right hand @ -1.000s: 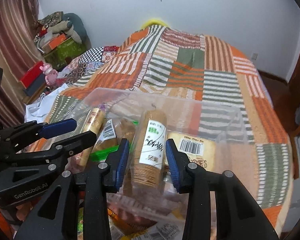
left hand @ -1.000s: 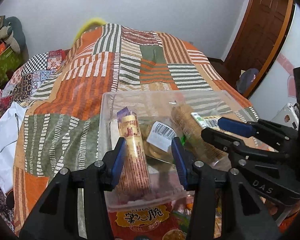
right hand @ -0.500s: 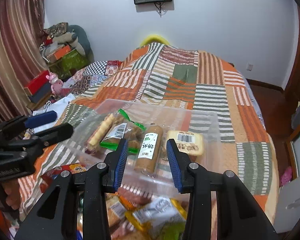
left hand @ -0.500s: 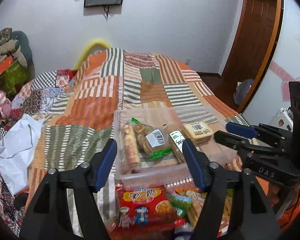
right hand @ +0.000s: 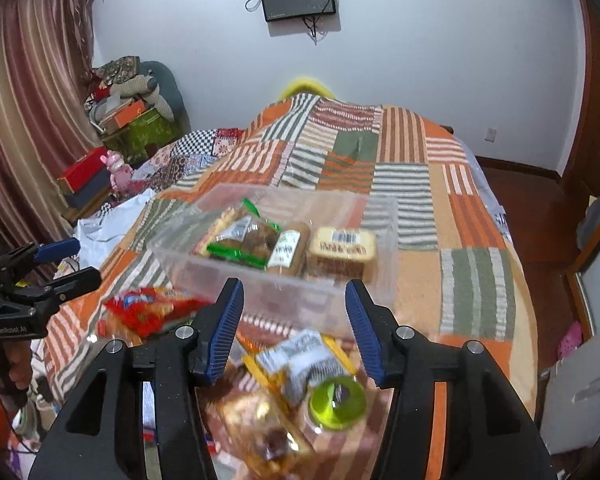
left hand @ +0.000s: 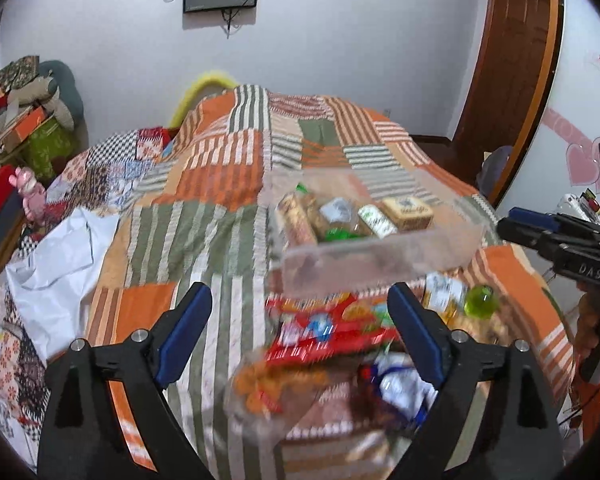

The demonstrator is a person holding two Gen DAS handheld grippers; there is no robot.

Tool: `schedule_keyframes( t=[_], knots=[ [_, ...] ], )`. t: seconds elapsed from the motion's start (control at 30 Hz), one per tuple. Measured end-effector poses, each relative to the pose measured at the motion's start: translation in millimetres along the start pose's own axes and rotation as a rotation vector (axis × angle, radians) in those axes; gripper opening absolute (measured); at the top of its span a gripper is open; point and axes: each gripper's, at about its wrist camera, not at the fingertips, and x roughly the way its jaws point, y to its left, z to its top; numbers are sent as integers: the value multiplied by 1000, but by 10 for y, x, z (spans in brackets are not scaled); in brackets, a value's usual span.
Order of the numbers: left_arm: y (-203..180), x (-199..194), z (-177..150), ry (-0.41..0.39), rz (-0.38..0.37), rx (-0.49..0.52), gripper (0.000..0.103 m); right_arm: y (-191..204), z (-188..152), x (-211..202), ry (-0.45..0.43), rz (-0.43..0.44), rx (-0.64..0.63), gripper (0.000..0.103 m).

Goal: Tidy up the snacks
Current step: 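Grasp the orange puffs bag with left tool while right tool grasps the bread bun bag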

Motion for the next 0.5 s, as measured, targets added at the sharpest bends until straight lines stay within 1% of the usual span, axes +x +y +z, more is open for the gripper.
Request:
schedule_keyframes(
  t=[0.2,0.3,0.43,0.5],
  knots=[
    [193,63,-316,62,7,-60,91,-13,-250,-11,36,-14,3,50],
    [293,112,-454,86,-2,-97,91,-9,-400,45,69,-14,8,51],
    [350,201,-548,117,-4,-131,91,35,-571,56,104,-5,0,51],
    [353,253,-562,125,6,-134,91,70,-638,78,122,14,-3,51]
  ],
)
